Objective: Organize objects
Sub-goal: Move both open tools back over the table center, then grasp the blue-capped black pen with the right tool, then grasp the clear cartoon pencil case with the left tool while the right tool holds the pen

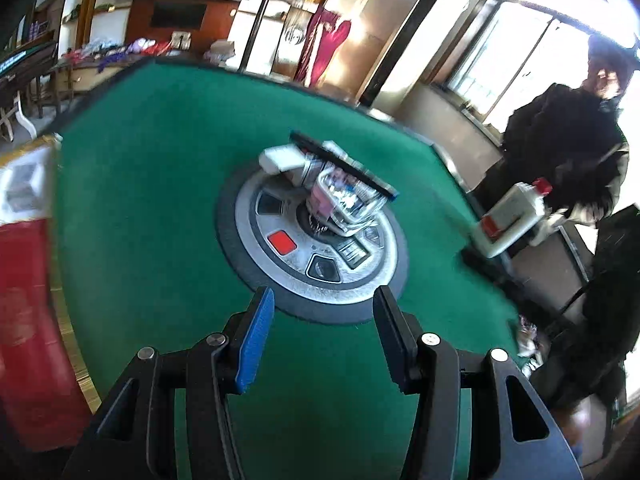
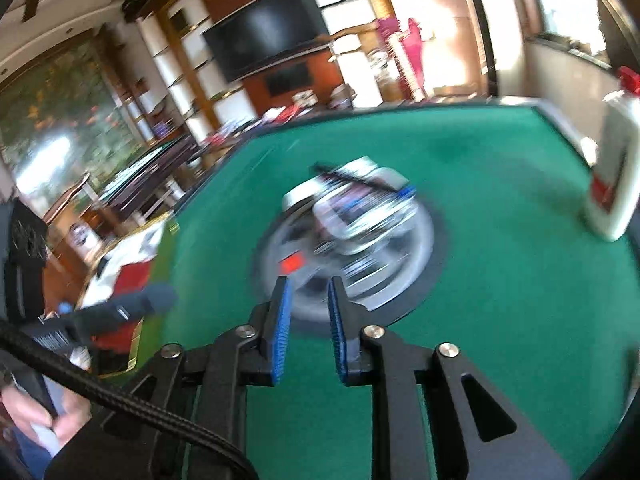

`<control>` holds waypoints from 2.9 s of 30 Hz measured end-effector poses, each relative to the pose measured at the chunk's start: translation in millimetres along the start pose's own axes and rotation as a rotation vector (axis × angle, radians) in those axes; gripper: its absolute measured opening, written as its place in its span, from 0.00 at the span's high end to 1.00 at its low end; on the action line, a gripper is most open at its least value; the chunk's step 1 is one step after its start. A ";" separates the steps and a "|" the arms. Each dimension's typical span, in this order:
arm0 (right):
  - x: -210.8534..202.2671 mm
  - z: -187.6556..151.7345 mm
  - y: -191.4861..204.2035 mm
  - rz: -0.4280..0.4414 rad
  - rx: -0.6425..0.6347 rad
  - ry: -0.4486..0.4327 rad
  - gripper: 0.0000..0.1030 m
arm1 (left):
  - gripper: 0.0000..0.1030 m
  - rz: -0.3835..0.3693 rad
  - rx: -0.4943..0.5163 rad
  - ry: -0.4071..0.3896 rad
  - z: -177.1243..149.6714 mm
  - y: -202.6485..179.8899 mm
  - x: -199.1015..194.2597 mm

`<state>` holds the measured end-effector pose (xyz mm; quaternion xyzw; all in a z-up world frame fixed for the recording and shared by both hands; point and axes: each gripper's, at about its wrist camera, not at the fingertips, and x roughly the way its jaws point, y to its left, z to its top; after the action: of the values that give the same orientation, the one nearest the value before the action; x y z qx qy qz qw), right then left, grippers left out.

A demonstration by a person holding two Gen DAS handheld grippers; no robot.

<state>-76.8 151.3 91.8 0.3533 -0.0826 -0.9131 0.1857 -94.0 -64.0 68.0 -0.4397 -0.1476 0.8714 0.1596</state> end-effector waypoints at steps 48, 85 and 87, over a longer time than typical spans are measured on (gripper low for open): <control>-22.9 -3.4 -76.9 0.345 0.308 0.018 0.88 | 0.56 0.138 0.405 0.029 42.2 -49.7 36.4; -19.8 -9.1 -95.2 0.408 0.419 0.031 0.88 | 0.27 0.094 0.670 0.402 66.2 -94.2 169.8; -22.7 -8.3 -96.4 0.408 0.420 0.023 0.88 | 0.31 0.102 0.634 0.396 60.9 -97.3 164.7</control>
<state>-82.7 248.6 72.5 0.3704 -0.3370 -0.8158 0.2892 -221.8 84.2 22.9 -0.5352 0.1850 0.7789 0.2696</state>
